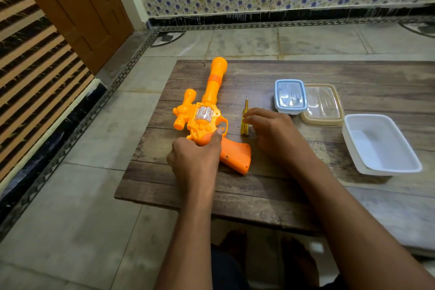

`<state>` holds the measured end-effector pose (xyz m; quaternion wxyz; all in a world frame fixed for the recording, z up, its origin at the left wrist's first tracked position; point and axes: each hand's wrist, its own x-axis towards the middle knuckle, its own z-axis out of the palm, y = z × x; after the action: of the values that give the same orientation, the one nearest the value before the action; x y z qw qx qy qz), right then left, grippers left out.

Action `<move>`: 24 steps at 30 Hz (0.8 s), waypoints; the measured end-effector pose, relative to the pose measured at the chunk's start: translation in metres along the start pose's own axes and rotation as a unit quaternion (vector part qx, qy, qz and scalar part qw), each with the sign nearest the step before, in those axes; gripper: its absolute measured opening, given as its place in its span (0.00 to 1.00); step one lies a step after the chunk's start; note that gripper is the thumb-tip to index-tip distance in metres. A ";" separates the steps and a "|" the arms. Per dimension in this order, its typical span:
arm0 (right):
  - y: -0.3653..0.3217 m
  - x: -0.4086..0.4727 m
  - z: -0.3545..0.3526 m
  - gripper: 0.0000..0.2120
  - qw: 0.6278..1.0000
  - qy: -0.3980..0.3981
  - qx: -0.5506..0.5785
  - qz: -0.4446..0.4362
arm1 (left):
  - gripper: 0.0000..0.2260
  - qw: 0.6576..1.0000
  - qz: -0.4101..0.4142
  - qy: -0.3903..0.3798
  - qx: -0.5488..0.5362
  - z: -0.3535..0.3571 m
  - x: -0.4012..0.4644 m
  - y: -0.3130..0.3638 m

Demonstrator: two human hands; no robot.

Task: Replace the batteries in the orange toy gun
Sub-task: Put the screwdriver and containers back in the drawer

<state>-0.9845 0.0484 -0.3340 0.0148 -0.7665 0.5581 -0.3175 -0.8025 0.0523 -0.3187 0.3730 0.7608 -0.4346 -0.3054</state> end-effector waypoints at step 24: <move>0.032 -0.085 -0.124 0.17 0.886 0.135 -0.138 0.421 | 0.02 0.913 0.345 -0.204 -0.075 0.081 -0.096 0.047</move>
<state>-1.0890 0.1509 -0.2866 -0.0342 -0.4030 0.8633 -0.3018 -0.9284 0.0970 -0.3089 0.4139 0.4549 -0.7124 -0.3381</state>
